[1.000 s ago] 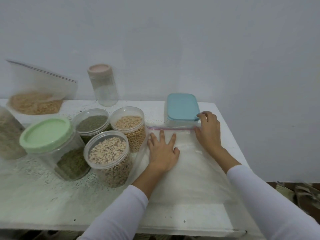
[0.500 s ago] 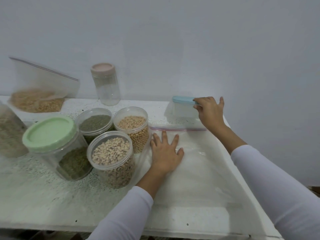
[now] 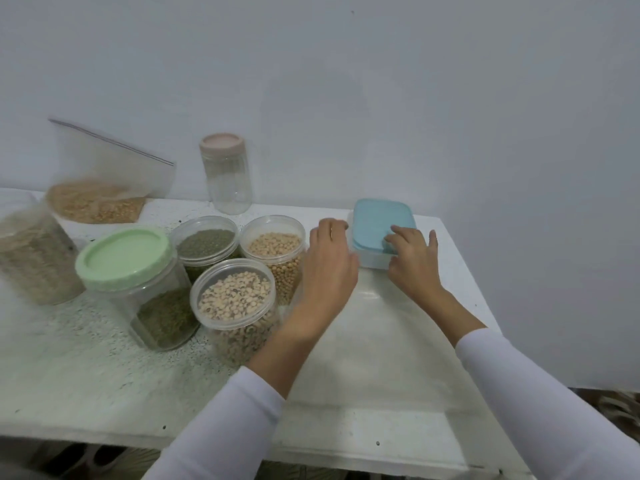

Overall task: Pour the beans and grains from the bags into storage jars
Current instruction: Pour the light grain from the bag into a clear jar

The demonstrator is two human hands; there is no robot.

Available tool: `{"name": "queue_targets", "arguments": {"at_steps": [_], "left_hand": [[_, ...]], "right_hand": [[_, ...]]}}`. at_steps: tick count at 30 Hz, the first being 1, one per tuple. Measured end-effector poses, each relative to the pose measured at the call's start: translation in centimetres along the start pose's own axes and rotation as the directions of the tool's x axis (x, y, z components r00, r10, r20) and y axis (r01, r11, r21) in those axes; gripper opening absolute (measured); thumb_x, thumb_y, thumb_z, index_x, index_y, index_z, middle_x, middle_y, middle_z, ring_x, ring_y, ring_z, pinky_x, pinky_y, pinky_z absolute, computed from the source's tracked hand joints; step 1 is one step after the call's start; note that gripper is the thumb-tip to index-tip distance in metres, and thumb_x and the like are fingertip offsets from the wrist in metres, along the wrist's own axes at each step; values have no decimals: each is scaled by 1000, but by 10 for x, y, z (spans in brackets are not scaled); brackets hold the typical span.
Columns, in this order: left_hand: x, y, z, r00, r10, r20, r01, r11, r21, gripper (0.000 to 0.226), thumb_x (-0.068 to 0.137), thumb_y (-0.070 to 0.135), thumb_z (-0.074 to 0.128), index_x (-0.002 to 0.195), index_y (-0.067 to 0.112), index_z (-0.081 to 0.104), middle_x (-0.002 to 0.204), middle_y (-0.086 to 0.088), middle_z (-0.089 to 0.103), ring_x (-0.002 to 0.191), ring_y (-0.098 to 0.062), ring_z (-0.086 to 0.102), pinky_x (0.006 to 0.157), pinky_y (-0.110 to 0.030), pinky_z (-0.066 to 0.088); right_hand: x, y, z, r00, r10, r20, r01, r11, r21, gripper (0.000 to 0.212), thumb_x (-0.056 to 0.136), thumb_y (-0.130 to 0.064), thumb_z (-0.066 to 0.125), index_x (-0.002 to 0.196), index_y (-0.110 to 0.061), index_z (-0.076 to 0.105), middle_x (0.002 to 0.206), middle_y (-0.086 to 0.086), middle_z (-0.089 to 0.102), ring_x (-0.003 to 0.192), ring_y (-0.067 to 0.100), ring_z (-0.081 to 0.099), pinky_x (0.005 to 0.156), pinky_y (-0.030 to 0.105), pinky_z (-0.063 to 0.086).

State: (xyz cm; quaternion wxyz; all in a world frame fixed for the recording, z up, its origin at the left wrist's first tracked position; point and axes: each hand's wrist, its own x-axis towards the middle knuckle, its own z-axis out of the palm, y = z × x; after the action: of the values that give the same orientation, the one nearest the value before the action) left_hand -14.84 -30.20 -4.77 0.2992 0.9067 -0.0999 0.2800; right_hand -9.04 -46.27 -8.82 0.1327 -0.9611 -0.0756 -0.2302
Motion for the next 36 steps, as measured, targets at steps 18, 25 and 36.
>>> {"name": "queue_targets", "arguments": {"at_steps": [18,25,36], "left_hand": [[66,-65,-95,848,-168,502,-9,943,332,109,52,38,89,143,24,30,133,-12,31,126,-30,25,98,-49,41],[80,-47,-119,900,-56,433,-95,943,320,107,54,38,89,143,25,31,135,-11,31,128,-29,25,101,-45,37],[52,-76,-77,798,-95,596,-157,921,357,108,53,37,88,144,24,30,135,-10,31,125,-28,25,96,-41,41]], "right_hand": [[-23,-85,42,879,-215,427,42,924,380,45,89,-35,63,127,-14,56,124,10,56,118,28,47,98,33,36],[-27,-96,42,807,-206,553,162,978,128,89,69,-74,45,145,-30,31,133,7,34,127,27,28,104,41,25],[-24,-85,33,848,-144,510,-144,863,484,70,79,-14,71,140,-8,37,135,10,43,125,23,42,105,30,34]]}}
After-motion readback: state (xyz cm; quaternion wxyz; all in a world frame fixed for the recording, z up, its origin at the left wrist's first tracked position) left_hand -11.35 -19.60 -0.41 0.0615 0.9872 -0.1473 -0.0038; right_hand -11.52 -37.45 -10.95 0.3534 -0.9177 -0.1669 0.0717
